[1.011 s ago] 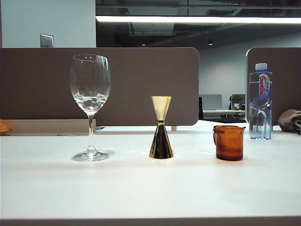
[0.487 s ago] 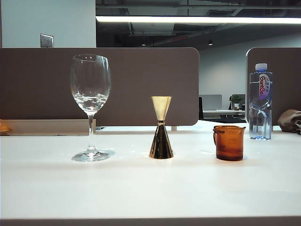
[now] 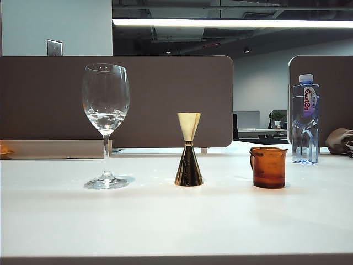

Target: Pick up the small amber measuring cup and pour the water in it into the jigger, then pick up the jigger and pour the water in it into the wine glass.

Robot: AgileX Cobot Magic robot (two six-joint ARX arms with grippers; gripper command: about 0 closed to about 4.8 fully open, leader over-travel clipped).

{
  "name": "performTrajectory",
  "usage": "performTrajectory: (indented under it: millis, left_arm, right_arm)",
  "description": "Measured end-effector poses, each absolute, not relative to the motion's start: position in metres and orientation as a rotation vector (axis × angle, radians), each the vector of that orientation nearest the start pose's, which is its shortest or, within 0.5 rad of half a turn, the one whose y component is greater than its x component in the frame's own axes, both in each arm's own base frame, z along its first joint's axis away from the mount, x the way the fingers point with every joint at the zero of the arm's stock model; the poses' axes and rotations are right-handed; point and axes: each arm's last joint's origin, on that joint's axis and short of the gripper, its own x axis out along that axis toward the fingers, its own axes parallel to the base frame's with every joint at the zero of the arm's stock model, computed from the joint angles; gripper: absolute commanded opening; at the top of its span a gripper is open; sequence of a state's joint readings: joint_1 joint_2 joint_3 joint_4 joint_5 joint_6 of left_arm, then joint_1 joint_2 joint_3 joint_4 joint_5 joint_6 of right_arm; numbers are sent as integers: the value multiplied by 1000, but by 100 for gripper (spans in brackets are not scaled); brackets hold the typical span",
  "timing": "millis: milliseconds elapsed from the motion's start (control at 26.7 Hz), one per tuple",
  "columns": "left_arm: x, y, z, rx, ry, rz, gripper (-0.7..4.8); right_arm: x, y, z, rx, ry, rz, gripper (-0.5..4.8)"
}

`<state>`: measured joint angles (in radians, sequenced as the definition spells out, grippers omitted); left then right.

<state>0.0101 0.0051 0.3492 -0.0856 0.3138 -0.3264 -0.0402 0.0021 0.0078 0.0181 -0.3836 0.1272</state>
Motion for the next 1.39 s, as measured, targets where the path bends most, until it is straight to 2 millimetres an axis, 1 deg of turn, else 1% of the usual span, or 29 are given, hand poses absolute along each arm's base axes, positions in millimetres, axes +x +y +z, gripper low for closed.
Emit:
performTrajectory:
  millis: [75,150,225,300,374,412,487,562,599,674,711,749,824,861,899,1011,1161,1385]
  left_arm:
    - [38,-9,298,-291,-229,-348,-2]
    - [16,-9,322,-285,-259,-369,-2]
    - [-7,-10,340,-286,-237,-382,-2]
    - [-30,-10,352,-284,-193,-380,-2]
    - [-49,-11,358,-254,-124,-366,-2]
    - [-56,-11,359,-235,-88,-362,-2]
    - [-65,-11,359,-211,17,-347,-2]
    - [-70,-10,355,-173,169,-320,-2]
    - [-69,-10,348,-137,286,-297,-2]
    - [-65,-9,339,-82,435,-284,-2]
    - [-64,-9,339,-76,450,-287,-2]
    - [-61,-10,341,-72,454,-306,-2]
    - [-59,-14,344,-97,436,-455,-2]
    - [-60,-17,348,-108,403,-567,-2]
    - [-60,-17,349,-106,387,-603,-2]
    - [-61,-18,350,-104,375,-654,-2]
    - [-62,-16,351,-55,357,-704,-2]
    - [-63,-15,353,-30,337,-716,-2]
  right_arm:
    - [96,7,168,121,-2,346,-1]
    - [96,7,168,121,-1,346,-1]
    - [96,7,168,121,-1,347,-1]
    - [96,7,168,121,-2,347,-1]
    - [96,7,168,121,-1,347,-1]
    - [96,7,168,121,-1,347,-1]
    - [96,7,168,121,-1,347,-1]
    - [96,7,168,121,-1,347,-1]
    - [96,7,168,121,-1,347,-1]
    - [96,7,168,121,-1,347,-1]
    - [96,7,168,121,-1,347,-1]
    - [96,7,168,121,-1,347,-1]
    - [96,7,168,121,-1,347,-1]
    - [96,7,168,121,-1,347,-1]
    - [96,7,168,121,-1,347,-1]
    - [96,7,168,121,-1,347,-1]
    - [96,7,168,121,-1,347,-1]
    - [96,7,168,121,-1,347,-1]
